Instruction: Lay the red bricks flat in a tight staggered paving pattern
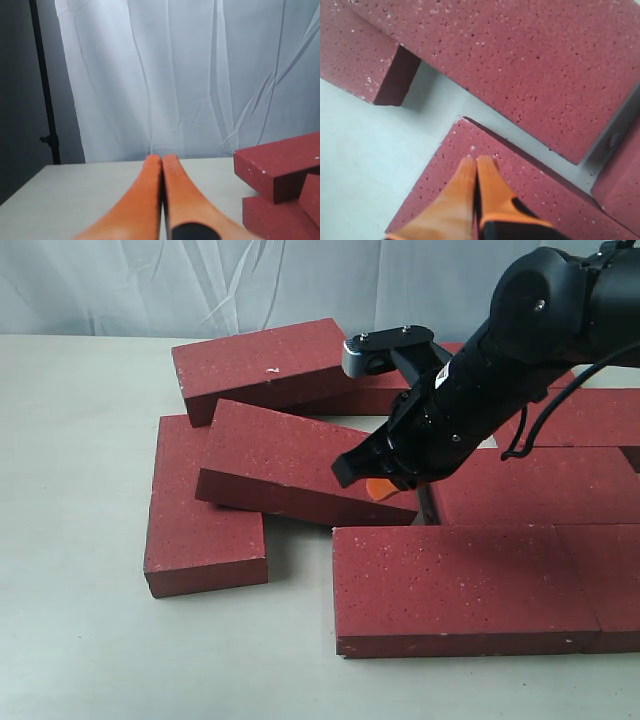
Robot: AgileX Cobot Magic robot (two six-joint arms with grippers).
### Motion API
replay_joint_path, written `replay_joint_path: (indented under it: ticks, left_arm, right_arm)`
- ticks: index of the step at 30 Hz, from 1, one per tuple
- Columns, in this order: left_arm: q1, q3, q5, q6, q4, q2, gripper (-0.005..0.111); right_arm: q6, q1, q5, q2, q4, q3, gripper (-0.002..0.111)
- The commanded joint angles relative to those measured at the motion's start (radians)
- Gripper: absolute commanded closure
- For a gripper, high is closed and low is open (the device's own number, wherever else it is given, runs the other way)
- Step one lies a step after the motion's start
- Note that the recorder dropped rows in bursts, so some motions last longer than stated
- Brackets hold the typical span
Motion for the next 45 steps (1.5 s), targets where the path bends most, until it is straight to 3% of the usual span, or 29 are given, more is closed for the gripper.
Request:
replay_joint_path:
  ticks: [1,19,24,34,45]
  left_arm:
    - [0.002,0.005,-0.052,-0.001,0.006,-0.005,0.107]
    - [0.002,0.005,-0.107,-0.001,0.004,-0.005,0.107]
    - [0.002,-0.047,-0.102,-0.001,0.004,-0.005,0.107]
    - [0.002,-0.205,0.141,-0.001,0.007,0.056,0.107]
    - [0.002,-0.208,0.195,-0.001,0.001,0.067,0.107]
  right_arm:
    - [-0.005,0.002,-0.005,0.0,-0.009,-0.005,0.109]
    - [-0.005,0.002,-0.007,0.0,-0.007,-0.005,0.109]
    - [-0.005,0.002,-0.009,0.0,-0.007,-0.005,0.109]
    - [-0.006,0.002,-0.013,0.0,-0.007,-0.005,0.109]
    - [-0.005,0.002,-0.011,0.0,-0.001,-0.005,0.109]
